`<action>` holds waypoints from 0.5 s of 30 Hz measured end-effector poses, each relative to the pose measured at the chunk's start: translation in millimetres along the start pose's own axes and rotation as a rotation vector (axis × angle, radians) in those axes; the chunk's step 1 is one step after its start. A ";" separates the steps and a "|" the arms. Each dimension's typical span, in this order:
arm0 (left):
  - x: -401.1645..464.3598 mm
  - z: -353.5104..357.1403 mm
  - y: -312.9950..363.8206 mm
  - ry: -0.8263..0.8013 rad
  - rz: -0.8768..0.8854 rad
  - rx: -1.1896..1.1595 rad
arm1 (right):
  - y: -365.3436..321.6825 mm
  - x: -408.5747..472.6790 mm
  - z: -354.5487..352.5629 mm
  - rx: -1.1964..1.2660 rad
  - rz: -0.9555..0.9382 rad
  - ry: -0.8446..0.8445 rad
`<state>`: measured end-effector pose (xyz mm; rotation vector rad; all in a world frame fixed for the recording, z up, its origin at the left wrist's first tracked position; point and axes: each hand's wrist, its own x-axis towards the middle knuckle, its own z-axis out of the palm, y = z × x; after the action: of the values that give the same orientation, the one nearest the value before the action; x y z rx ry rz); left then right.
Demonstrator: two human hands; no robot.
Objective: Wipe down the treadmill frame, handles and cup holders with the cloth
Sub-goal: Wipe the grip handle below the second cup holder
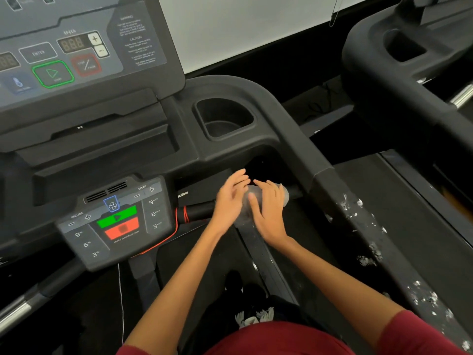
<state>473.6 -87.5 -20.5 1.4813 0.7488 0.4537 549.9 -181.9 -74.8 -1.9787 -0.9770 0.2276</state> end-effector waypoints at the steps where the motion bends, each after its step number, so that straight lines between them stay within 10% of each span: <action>1: -0.4 -7.0 -0.5 0.075 0.015 -0.017 | 4.1 -0.5 3.6 -0.092 -0.039 -0.011; 5: -6.7 -39.0 -4.2 0.307 0.189 0.270 | 6.2 4.6 16.1 -0.270 -0.104 0.040; 15: -11.7 -61.2 -10.6 0.247 0.109 0.594 | -38.3 9.5 50.3 -0.381 -0.291 -0.086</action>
<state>421.3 -52.3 -24.7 2.0509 1.0620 0.5297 510.3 -131.7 -72.3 -2.1427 -1.4335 -0.0420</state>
